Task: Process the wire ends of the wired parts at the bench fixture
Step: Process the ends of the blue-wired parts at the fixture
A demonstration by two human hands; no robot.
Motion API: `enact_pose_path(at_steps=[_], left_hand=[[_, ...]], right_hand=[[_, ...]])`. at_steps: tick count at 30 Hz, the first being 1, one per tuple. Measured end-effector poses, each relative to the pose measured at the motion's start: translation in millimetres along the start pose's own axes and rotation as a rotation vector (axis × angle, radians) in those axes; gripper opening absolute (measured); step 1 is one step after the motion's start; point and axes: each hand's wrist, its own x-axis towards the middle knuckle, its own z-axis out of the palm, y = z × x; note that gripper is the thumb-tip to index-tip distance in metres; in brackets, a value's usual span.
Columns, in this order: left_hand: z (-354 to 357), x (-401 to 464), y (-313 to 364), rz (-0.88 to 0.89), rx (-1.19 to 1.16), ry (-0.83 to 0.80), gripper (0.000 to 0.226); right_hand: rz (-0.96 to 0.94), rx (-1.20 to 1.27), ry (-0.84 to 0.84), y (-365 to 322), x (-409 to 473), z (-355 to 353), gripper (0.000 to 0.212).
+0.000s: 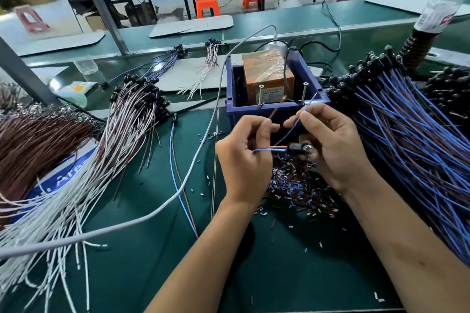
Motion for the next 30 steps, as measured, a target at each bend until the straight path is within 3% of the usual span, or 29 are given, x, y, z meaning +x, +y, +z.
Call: enact_pose_path(at_steps=[5, 12, 19, 30], left_hand=[[-6, 2, 2, -0.029, 0.023, 0.148, 0.011], [-2, 3, 2, -0.154, 0.006, 0.121, 0.019], [-3, 3, 2, -0.167, 0.016, 0.062, 0.015], [-5, 4, 4, -0.179, -0.047, 0.059, 0.020]], right_hand=[[0.011, -0.023, -0.018, 1, -1, 3, 0.018], [0.083, 0.037, 0.029, -1, -4, 10, 0.019], [0.136, 0.116, 0.115, -6, -3, 14, 0.025], [0.152, 0.109, 0.088, -3, -3, 10, 0.023]])
